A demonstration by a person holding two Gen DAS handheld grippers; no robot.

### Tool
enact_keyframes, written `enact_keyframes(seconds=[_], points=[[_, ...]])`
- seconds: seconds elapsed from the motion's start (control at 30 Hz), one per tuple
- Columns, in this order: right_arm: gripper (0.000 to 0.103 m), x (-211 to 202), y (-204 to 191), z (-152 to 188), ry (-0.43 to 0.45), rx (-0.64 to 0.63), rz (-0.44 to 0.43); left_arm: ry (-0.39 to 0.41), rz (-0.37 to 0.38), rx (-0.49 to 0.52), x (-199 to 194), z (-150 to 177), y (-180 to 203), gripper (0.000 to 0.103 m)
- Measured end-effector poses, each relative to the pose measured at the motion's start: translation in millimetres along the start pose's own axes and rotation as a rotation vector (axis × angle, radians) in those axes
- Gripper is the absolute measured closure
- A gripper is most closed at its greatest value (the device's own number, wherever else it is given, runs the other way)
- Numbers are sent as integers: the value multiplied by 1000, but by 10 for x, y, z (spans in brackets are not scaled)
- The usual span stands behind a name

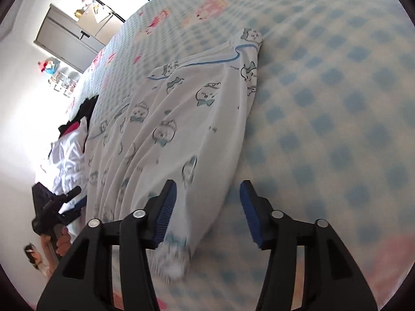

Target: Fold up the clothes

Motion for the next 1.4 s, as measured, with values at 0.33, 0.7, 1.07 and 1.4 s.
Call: enact_keyframes(seconds=[0.33, 0.7, 1.07, 1.4], points=[[77, 282, -84, -277, -53, -2, -150, 8, 45, 34, 219, -120, 132, 52], [64, 496, -32, -270, -72, 45, -81, -39, -18, 61, 488, -197, 133, 41], [100, 117, -59, -277, 38, -37, 115, -35, -44, 117, 455, -203, 214, 98], [101, -235, -145, -300, 98, -152, 296, 20, -147, 211, 67, -324, 314, 97]])
Point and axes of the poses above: each gripper's, at about its wrist camera, not at the fingertips, and x roughly the way its jaws point, y to its right, z to its underside, the point moved 3 cm from there along x, roughly the way its jaws point, and after that the axes turned 3 degrees about -y, right-handed, at the moved point
